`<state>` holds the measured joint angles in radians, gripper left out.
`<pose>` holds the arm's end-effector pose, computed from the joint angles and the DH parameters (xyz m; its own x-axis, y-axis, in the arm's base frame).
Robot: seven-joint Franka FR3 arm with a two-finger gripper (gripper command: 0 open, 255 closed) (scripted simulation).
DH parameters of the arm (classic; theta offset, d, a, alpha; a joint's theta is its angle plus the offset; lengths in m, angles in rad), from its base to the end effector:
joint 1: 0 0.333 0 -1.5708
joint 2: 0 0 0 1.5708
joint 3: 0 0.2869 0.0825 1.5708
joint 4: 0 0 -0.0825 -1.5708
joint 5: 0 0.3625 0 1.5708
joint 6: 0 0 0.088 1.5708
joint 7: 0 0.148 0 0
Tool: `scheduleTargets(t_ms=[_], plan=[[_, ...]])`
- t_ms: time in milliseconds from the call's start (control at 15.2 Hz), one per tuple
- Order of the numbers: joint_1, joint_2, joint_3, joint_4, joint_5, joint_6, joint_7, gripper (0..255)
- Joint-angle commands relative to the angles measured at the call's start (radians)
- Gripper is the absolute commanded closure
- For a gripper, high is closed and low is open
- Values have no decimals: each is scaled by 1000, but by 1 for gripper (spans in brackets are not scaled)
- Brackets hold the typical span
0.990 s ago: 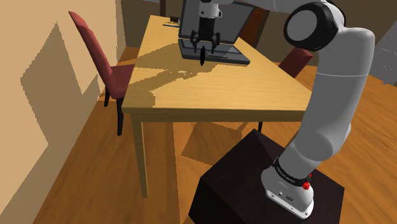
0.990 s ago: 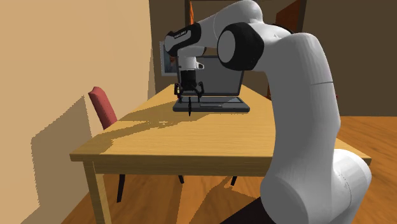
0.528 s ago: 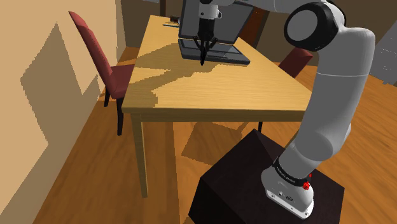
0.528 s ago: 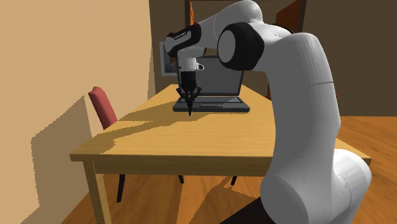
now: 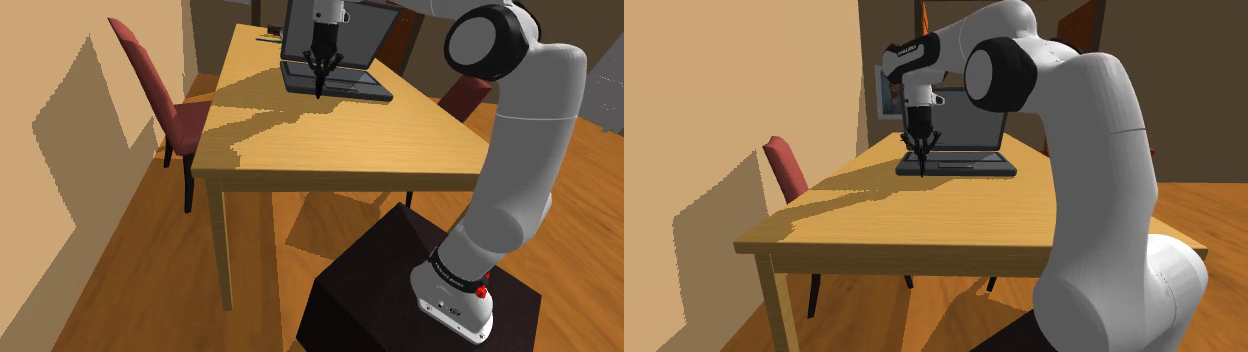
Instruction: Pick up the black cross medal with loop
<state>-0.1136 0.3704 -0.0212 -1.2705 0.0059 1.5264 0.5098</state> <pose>0.6134 -0.0803 0.4704 0.7943 -0.5995 -0.0988 -0.5969 -0.8003 0.0573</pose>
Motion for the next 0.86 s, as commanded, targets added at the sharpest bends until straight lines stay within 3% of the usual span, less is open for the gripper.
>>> scheduleTargets(t_ms=[0,660,792], plan=[[-1,4,0,32,0,-28,-1,255],[-3,72,0,275,2,-203,-1,255],[-3,74,0,280,2,-206,-1,255]])
